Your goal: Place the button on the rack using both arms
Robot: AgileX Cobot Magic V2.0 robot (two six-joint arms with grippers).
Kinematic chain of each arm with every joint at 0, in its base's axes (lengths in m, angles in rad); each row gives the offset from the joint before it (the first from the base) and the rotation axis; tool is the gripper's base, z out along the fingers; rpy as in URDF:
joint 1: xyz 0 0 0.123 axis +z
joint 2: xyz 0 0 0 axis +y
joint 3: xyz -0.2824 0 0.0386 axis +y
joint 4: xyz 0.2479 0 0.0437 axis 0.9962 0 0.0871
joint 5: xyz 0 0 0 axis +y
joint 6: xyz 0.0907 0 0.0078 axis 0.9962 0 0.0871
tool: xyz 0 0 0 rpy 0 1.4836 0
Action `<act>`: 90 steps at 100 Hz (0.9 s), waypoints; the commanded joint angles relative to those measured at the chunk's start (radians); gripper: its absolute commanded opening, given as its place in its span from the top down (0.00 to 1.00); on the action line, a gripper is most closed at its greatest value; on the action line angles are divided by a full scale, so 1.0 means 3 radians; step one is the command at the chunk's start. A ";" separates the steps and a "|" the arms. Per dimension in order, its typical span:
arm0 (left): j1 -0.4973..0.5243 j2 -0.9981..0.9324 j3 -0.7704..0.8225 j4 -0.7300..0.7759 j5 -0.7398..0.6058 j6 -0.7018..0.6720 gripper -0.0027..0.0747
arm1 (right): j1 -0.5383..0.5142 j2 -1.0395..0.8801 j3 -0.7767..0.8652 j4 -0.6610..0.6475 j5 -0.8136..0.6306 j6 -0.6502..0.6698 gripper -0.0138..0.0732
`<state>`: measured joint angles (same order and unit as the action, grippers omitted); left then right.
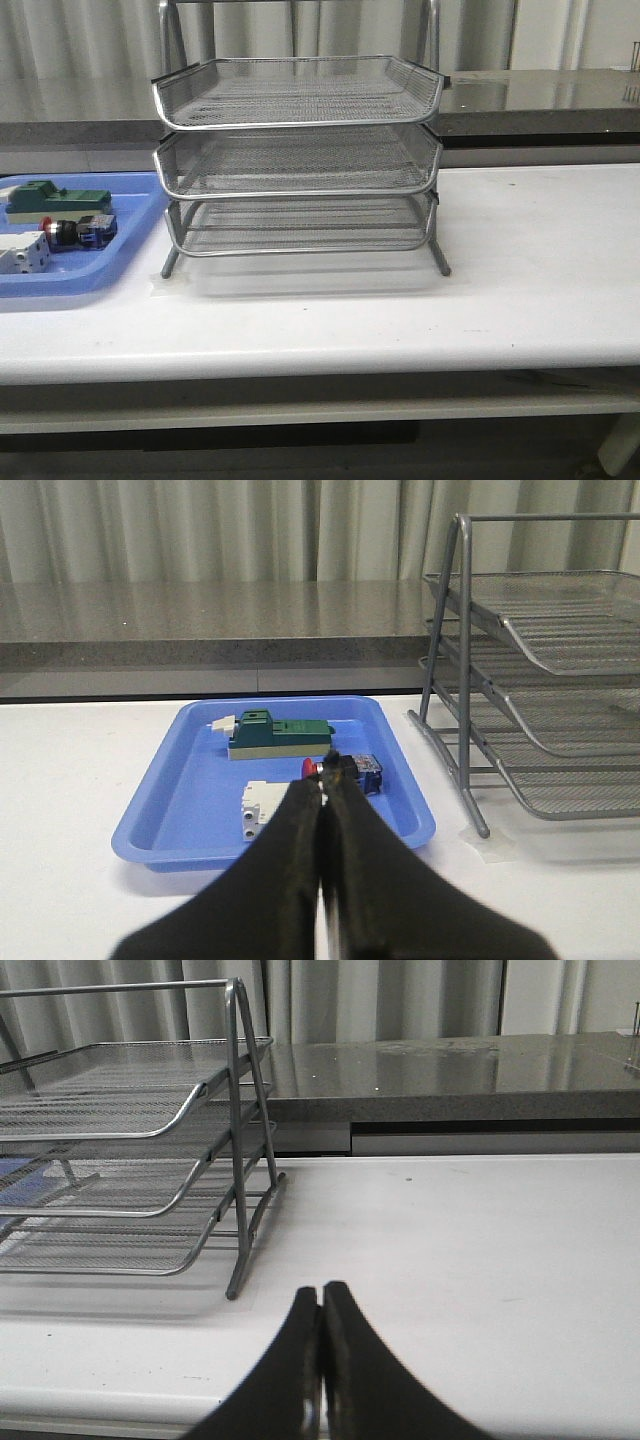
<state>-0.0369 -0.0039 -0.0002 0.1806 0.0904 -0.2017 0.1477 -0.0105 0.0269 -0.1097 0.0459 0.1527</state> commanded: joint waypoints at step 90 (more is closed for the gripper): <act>0.0007 -0.0120 0.0157 -0.0001 -0.0261 -0.0035 0.99 | -0.0027 -0.0062 -0.0055 -0.0035 -0.0949 -0.0020 0.91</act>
<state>-0.0369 -0.0039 -0.0002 0.1806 0.0904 -0.2017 0.1477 -0.0105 0.0269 -0.1111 -0.0976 0.1527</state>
